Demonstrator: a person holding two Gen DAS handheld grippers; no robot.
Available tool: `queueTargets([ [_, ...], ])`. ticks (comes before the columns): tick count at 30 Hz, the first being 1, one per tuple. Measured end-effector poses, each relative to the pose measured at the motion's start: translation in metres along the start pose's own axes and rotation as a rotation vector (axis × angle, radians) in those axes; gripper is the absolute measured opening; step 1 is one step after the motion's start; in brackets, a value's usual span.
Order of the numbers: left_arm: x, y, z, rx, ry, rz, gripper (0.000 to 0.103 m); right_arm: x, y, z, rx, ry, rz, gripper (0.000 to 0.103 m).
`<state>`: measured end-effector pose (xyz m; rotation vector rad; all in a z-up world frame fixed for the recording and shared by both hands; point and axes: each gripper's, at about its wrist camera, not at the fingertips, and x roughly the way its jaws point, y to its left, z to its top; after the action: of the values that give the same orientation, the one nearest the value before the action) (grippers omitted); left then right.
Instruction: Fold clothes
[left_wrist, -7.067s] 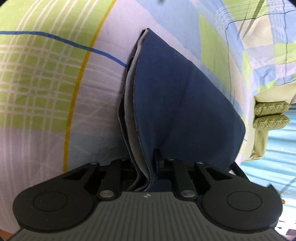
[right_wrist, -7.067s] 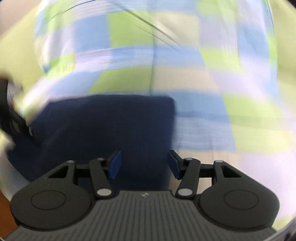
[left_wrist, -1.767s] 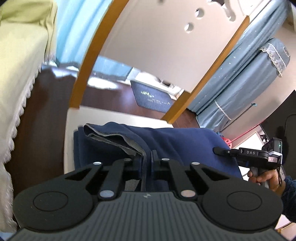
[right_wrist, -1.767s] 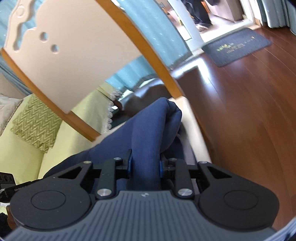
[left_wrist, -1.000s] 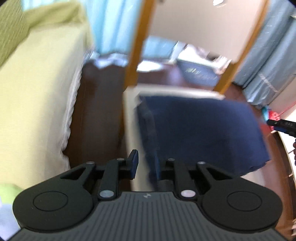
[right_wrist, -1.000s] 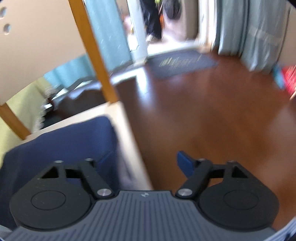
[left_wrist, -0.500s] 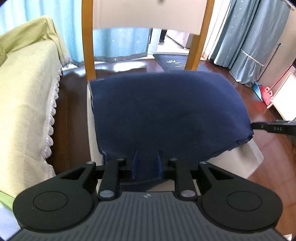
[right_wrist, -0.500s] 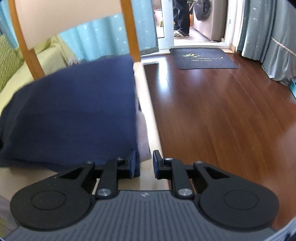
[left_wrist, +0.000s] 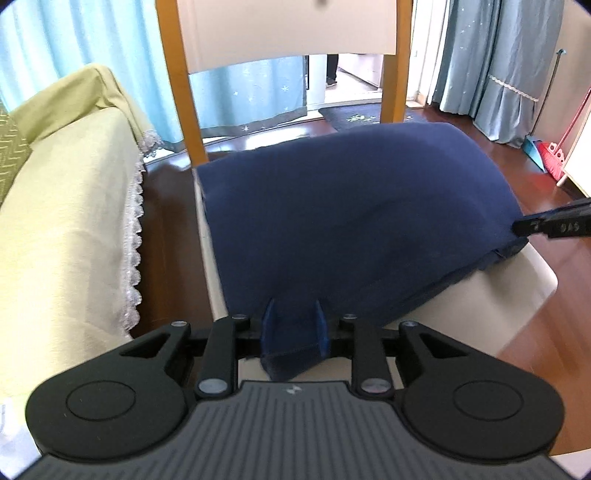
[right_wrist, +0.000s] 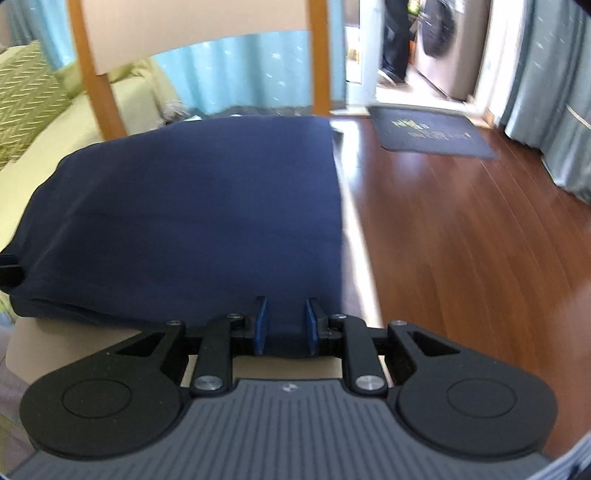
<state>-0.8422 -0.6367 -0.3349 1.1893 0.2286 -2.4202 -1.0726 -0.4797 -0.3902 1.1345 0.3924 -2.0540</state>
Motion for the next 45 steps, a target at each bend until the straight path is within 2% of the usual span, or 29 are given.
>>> queueTargets([
  [2, 0.000, 0.001, 0.002, -0.020, -0.004, -0.009, 0.029, -0.019, 0.005, 0.008, -0.003, -0.069, 0.036, 0.019],
  [5, 0.022, -0.003, -0.008, -0.041, 0.052, 0.016, 0.030, -0.029, 0.029, 0.012, -0.026, -0.139, 0.139, 0.020],
  [6, 0.027, -0.005, -0.015, -0.040, 0.049, 0.032, 0.031, -0.028, 0.033, 0.007, -0.038, -0.134, 0.149, 0.020],
  [8, 0.025, -0.009, -0.020, -0.028, 0.039, 0.048, 0.031, -0.008, 0.046, -0.003, -0.086, -0.066, 0.131, 0.020],
  [10, 0.020, -0.010, -0.021, -0.013, 0.063, 0.053, 0.031, -0.002, 0.040, -0.010, -0.068, -0.029, 0.099, 0.021],
  [13, 0.022, -0.002, -0.019, -0.054, 0.210, 0.106, 0.030, -0.005, 0.030, -0.012, -0.041, 0.009, 0.077, 0.021],
  [15, 0.021, 0.003, -0.008, -0.139, 0.284, 0.151, 0.031, -0.019, 0.018, -0.007, -0.001, 0.005, 0.085, 0.022],
  [17, 0.019, 0.006, 0.007, -0.236, 0.352, 0.187, 0.036, -0.034, 0.015, -0.004, 0.022, -0.010, 0.091, 0.026],
  [19, 0.017, 0.003, 0.019, -0.284, 0.379, 0.203, 0.051, -0.052, 0.012, -0.003, 0.029, -0.023, 0.085, 0.033],
  [20, 0.015, -0.002, 0.027, -0.305, 0.384, 0.211, 0.051, -0.055, 0.012, -0.003, 0.034, -0.023, 0.087, 0.034],
  [27, 0.007, -0.032, 0.061, -0.327, 0.350, 0.177, 0.054, -0.079, 0.008, -0.004, 0.107, -0.019, 0.122, 0.038],
  [34, 0.017, -0.031, 0.082, -0.314, 0.299, 0.161, 0.055, -0.085, -0.001, 0.003, 0.107, -0.064, 0.137, 0.038],
  [35, 0.024, -0.028, 0.088, -0.307, 0.272, 0.151, 0.055, -0.083, 0.001, 0.004, 0.092, -0.077, 0.141, 0.037],
  [37, 0.039, -0.022, 0.100, -0.291, 0.211, 0.130, 0.056, -0.073, 0.005, 0.017, 0.042, -0.111, 0.140, 0.025],
  [38, 0.047, -0.019, 0.107, -0.283, 0.181, 0.119, 0.056, -0.065, 0.009, 0.027, 0.009, -0.135, 0.143, 0.014],
  [42, 0.078, -0.014, 0.125, -0.213, 0.053, 0.116, 0.057, -0.023, 0.019, 0.070, -0.069, -0.210, 0.145, 0.013],
  [44, 0.096, -0.009, 0.125, -0.170, 0.031, 0.129, 0.058, -0.006, 0.020, 0.083, -0.085, -0.236, 0.157, 0.013],
  [45, 0.108, -0.005, 0.122, -0.146, 0.045, 0.154, 0.060, 0.004, 0.021, 0.089, -0.099, -0.240, 0.157, 0.013],
])
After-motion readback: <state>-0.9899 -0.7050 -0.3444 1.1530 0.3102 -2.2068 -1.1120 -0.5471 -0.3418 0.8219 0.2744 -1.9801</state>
